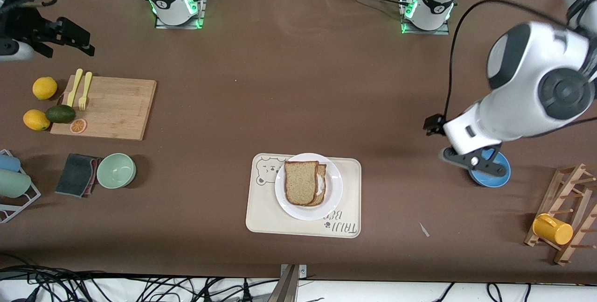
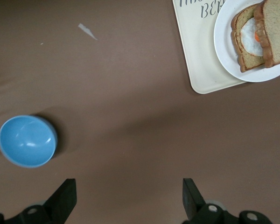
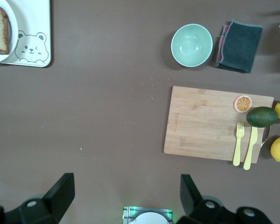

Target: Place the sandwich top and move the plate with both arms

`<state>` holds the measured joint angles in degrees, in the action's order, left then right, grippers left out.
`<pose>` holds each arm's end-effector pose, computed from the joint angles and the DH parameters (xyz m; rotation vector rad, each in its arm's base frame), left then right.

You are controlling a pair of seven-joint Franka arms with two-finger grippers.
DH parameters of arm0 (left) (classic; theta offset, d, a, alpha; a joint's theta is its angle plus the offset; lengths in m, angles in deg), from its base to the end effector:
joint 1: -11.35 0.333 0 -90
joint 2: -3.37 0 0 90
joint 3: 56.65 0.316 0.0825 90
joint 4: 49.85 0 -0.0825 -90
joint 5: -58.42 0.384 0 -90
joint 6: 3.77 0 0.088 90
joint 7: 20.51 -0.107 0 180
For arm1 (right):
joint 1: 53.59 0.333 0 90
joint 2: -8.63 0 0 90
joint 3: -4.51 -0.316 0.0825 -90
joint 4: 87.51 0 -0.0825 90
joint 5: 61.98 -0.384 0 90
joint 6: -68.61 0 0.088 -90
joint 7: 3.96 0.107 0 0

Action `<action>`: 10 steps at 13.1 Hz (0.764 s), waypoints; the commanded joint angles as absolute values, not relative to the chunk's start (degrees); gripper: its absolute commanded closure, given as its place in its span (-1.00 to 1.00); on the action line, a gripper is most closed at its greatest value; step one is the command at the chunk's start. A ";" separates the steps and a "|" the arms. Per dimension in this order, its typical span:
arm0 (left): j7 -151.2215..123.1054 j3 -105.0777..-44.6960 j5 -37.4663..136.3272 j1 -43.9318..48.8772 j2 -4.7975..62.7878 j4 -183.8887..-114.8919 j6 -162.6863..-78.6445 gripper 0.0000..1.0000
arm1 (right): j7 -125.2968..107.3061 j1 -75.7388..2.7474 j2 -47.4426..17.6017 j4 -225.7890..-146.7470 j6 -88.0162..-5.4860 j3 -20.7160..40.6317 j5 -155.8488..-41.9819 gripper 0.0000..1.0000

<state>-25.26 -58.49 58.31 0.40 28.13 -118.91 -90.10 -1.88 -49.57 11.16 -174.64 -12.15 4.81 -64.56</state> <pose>0.6535 -0.1439 0.5247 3.0924 -0.4738 -0.2056 0.5222 0.0393 0.6581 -3.0978 -0.0533 0.1073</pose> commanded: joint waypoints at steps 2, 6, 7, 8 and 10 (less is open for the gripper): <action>-23.59 -58.32 60.18 2.02 14.92 -134.19 -92.00 -1.00 | -1.85 -49.81 10.74 -173.03 -11.72 4.68 -65.59 -1.00; -23.41 -58.41 60.18 5.98 5.69 -145.54 -100.34 -1.00 | -2.21 -52.36 10.83 -176.01 -13.21 1.18 -62.70 -1.00; -23.24 -58.41 60.09 6.86 3.31 -147.65 -100.62 -1.00 | -2.21 -52.36 10.83 -176.19 -13.48 0.73 -60.77 -1.00; -22.02 -58.49 59.92 7.04 2.76 -147.68 -100.53 -1.00 | -2.29 -52.36 10.83 -176.19 -13.48 0.38 -60.58 -1.00; -18.76 -58.58 59.65 7.91 2.50 -147.41 -100.45 -1.00 | -2.91 -52.36 10.83 -176.45 -13.48 0.46 -60.31 -1.00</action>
<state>-21.66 -57.85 58.39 7.17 5.12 -144.48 -98.85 -1.90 -51.11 10.02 -175.60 -12.97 1.50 -61.20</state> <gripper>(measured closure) 0.000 0.000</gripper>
